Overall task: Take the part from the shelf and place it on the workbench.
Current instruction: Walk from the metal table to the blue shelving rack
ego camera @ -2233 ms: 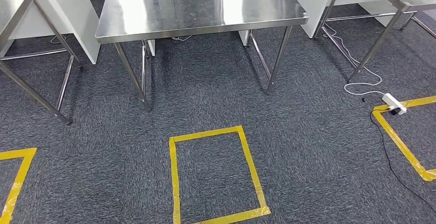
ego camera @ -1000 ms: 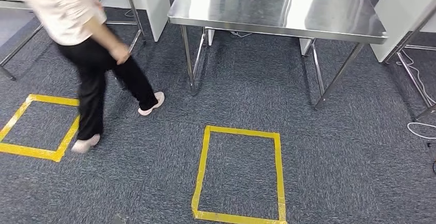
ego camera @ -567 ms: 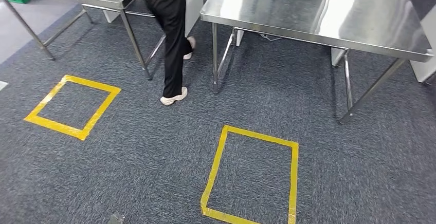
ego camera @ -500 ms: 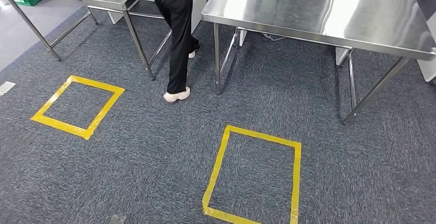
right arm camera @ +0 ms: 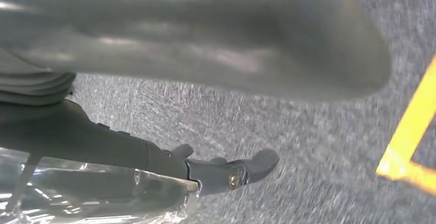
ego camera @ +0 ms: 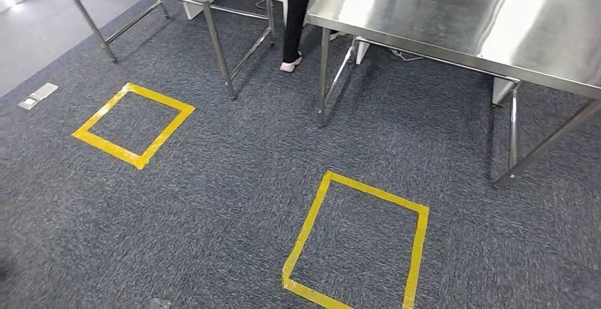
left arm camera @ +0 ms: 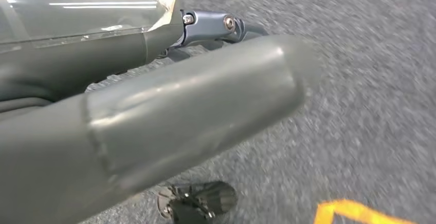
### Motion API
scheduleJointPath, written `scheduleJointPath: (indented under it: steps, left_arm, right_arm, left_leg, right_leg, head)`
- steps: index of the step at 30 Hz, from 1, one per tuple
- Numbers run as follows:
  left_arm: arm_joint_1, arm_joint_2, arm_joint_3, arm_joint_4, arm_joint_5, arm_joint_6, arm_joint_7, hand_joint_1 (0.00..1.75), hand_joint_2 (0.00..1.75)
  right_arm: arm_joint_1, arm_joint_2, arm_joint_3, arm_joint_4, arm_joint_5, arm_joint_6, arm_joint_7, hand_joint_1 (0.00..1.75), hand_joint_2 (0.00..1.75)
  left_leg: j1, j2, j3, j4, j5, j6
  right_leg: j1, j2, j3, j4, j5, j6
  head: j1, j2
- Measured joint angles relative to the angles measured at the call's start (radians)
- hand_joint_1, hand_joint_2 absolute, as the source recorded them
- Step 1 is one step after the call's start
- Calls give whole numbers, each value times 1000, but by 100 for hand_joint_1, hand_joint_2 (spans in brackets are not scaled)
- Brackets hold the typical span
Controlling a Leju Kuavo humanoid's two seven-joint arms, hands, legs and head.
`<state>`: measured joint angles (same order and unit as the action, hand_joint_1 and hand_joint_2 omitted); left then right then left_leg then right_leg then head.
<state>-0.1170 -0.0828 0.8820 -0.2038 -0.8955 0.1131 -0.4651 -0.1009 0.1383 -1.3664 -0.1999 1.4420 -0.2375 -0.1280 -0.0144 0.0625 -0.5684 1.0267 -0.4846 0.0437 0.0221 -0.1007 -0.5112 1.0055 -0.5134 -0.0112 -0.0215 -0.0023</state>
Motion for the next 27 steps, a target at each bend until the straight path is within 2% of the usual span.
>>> scheduleJointPath:
  steps: [1, 2, 3, 5, 7, 8, 9, 11, 12, 13, 14, 15, 16, 17, 19, 20, 21, 22, 23, 24, 25, 26, 27]
  left_arm:
    - [5, 0, 3, 0, 5, 3, -2, 0, 0]
    - [10, 0, 7, 0, 10, 5, -4, 0, 0]
    - [14, -1, 11, 0, 14, 7, -6, 0, 0]
    - [18, -2, 17, 0, 18, 10, -9, 0, 0]
    - [22, -2, 22, 0, 19, 11, -11, 0, 0]
    - [25, -3, 23, 0, 20, 11, -11, 0, 0]
    - [28, -3, 25, 0, 22, 12, -11, 0, 0]
    - [33, -4, 29, 0, 26, 14, -11, 0, 0]
    - [33, -4, 31, 0, 29, 14, -11, 0, 0]
    - [33, -4, 35, 0, 32, 15, -12, 0, 0]
    - [34, -3, 37, 0, 34, 14, -13, 0, 0]
    - [35, -2, 39, 0, 35, 13, -15, 0, 0]
    - [38, -1, 41, 0, 35, 12, -17, 0, 0]
    - [41, 0, 42, 1, 35, 12, -19, 0, 0]
    - [44, 0, 43, 1, 34, 12, -22, 0, 0]
    - [43, 0, 44, 1, 34, 13, -24, 0, 0]
    - [42, 0, 45, 1, 34, 14, -26, 0, 0]
    - [42, 1, 45, 1, 34, 14, -28, 0, 0]
    - [43, 1, 47, 1, 35, 14, -29, 0, 0]
    - [44, 1, 48, 1, 35, 15, -29, 0, 0]
    - [45, 1, 49, 1, 35, 15, -29, 0, 0]
    - [46, 2, 50, 1, 35, 16, -29, 0, 0]
    - [45, 2, 50, 1, 35, 16, -29, 0, 0]
  right_arm:
    - [-1, 0, 3, 0, 5, 3, -2, 0, 0]
    - [-2, -1, 7, 0, 9, 5, -4, 0, 0]
    - [-2, -2, 12, 0, 13, 7, -7, 0, 0]
    - [-1, -6, 19, 0, 16, 11, -9, 0, 0]
    - [2, -8, 21, 0, 17, 15, -10, 0, 0]
    - [3, -10, 22, 0, 19, 16, -10, 0, 0]
    - [4, -11, 24, 0, 21, 17, -10, 0, 0]
    - [3, -14, 29, 0, 27, 20, -11, 0, 0]
    - [3, -15, 32, 0, 29, 21, -13, 0, 0]
    - [3, -15, 34, 1, 30, 22, -14, 0, 0]
    - [2, -16, 36, 1, 29, 23, -17, 0, 0]
    - [2, -16, 37, 1, 28, 23, -20, 0, 0]
    - [1, -16, 39, 1, 27, 23, -23, 0, 0]
    - [-1, -16, 41, 1, 26, 24, -26, 0, 0]
    - [-4, -15, 45, 1, 26, 29, -31, 0, 0]
    - [-3, -15, 46, 1, 27, 32, -31, 0, 0]
    - [-2, -15, 46, 1, 27, 34, -31, 0, 0]
    - [-1, -15, 46, 1, 27, 36, -31, 0, 0]
    - [-1, -15, 47, 1, 27, 37, -30, 0, 0]
    - [-1, -15, 47, 1, 27, 38, -29, 0, 0]
    - [-2, -14, 48, 1, 27, 38, -29, 0, 0]
    - [-3, -13, 49, 1, 27, 39, -29, 0, 0]
    - [-5, -13, 50, 1, 27, 39, -29, 0, 0]
  left_leg:
    - [2, -11, 0, -6, 5, 1]
    - [5, -20, 1, -13, 10, 3]
    - [9, -29, 3, -20, 16, 6]
    - [15, -49, 1, -27, 26, 11]
    - [17, -74, -5, -27, 31, 12]
    - [18, -87, -7, -27, 33, 10]
    - [19, -99, -8, -26, 34, 8]
    - [22, -123, -8, -25, 37, 2]
    - [21, -134, -10, -21, 37, -4]
    - [21, -144, -13, -19, 38, -10]
    - [20, -153, -16, -18, 38, -18]
    - [20, -162, -19, -18, 40, -26]
    - [22, -170, -21, -20, 42, -32]
    - [25, -163, -25, -15, 39, -38]
    - [27, -123, -50, 36, 5, -45]
    - [27, -97, -74, 89, -28, -48]
    - [28, -83, -103, 153, -62, -51]
    - [28, -76, -131, 214, -88, -54]
    - [28, -72, -148, 252, -98, -55]
    - [29, -69, -148, 254, -89, -55]
    - [29, -64, -129, 220, -65, -54]
    - [28, -54, -94, 158, -34, -51]
    - [26, -33, -58, 91, -9, -46]
  right_leg:
    - [1, -8, 0, 1, -2, 2]
    - [0, -1, -3, 8, -7, 5]
    - [-2, 18, -12, 28, -20, 8]
    - [-11, 69, -57, 126, -69, 11]
    - [-20, 89, -114, 249, -115, 15]
    - [-25, 91, -125, 275, -120, 22]
    - [-29, 92, -120, 266, -109, 32]
    - [-40, 106, -62, 149, -56, 55]
    - [-43, 126, -32, 82, -32, 61]
    - [-46, 142, -11, 32, -16, 61]
    - [-45, 153, -1, 6, -10, 56]
    - [-42, 155, 1, -3, -8, 48]
    - [-42, 145, 3, -3, -6, 39]
    - [-42, 136, 6, -5, -3, 31]
    - [-46, 117, 11, -8, 3, 15]
    - [-45, 106, 10, -8, 4, 9]
    - [-42, 94, 9, -8, 4, 5]
    - [-38, 82, 9, -8, 3, 2]
    - [-36, 70, 8, -8, 2, 1]
    - [-35, 59, 9, -8, 1, 0]
    - [-34, 49, 10, -8, 0, 0]
    - [-33, 39, 11, -8, -1, 0]
    - [-31, 30, 13, -7, -4, 1]
  head:
    - [0, 0]
    - [0, 0]
    - [1, 0]
    - [2, 0]
    - [2, 0]
    - [2, 0]
    - [2, 0]
    - [2, 0]
    - [2, 0]
    - [2, 0]
    - [1, 0]
    - [1, 0]
    - [0, 0]
    - [0, 0]
    - [-5, 0]
    - [-7, 0]
    - [-9, 0]
    - [-9, 0]
    - [-9, 0]
    - [-9, 0]
    - [-9, 0]
    - [-9, 0]
    - [-10, 0]
